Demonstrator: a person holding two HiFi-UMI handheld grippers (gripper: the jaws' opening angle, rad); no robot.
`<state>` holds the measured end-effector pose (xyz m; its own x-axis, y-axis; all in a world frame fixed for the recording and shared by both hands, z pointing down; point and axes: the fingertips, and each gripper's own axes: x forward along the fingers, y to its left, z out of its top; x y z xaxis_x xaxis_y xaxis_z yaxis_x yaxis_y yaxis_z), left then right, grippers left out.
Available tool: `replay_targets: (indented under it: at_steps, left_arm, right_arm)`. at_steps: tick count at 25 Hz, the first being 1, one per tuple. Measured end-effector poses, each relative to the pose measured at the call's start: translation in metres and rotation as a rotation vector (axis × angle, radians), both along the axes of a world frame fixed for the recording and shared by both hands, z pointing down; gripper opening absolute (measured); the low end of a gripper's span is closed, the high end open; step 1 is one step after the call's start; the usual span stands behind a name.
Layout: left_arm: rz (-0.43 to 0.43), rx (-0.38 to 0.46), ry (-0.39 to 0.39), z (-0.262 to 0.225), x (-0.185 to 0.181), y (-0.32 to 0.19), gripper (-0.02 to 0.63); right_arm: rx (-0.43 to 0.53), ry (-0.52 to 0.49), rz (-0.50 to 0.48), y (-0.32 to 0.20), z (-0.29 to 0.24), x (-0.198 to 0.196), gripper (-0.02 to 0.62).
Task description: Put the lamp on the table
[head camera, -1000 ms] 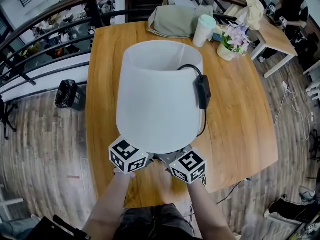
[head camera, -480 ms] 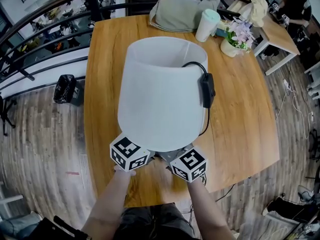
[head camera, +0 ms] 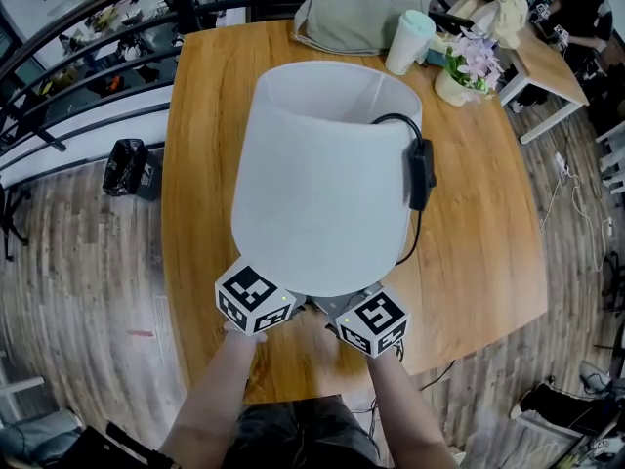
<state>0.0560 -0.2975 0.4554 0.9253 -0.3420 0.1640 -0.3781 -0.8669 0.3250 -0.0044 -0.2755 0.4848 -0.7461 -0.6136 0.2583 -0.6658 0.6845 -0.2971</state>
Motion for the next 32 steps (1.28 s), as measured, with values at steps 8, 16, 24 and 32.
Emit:
replay_targets:
  at_steps: [8,16,24,32]
  left_arm:
    - [-0.007,0.059,-0.004,0.000,0.000,0.005,0.121]
    - [0.054,0.135,-0.041,-0.005,-0.001,0.012,0.152]
    - [0.031,0.158,0.006,-0.019,-0.013,0.018,0.173]
    - [-0.037,0.164,0.026,-0.018,-0.023,0.019,0.155]
  right_arm:
    - [0.022,0.000,-0.002,0.002,-0.001,0.001,0.227]
    - [0.049,-0.002,-0.010,0.003,-0.001,0.001,0.227]
    - [0.052,-0.020,0.030,0.004,0.002,0.008,0.227]
    - [0.069,-0.028,0.072,0.002,0.000,0.010,0.227]
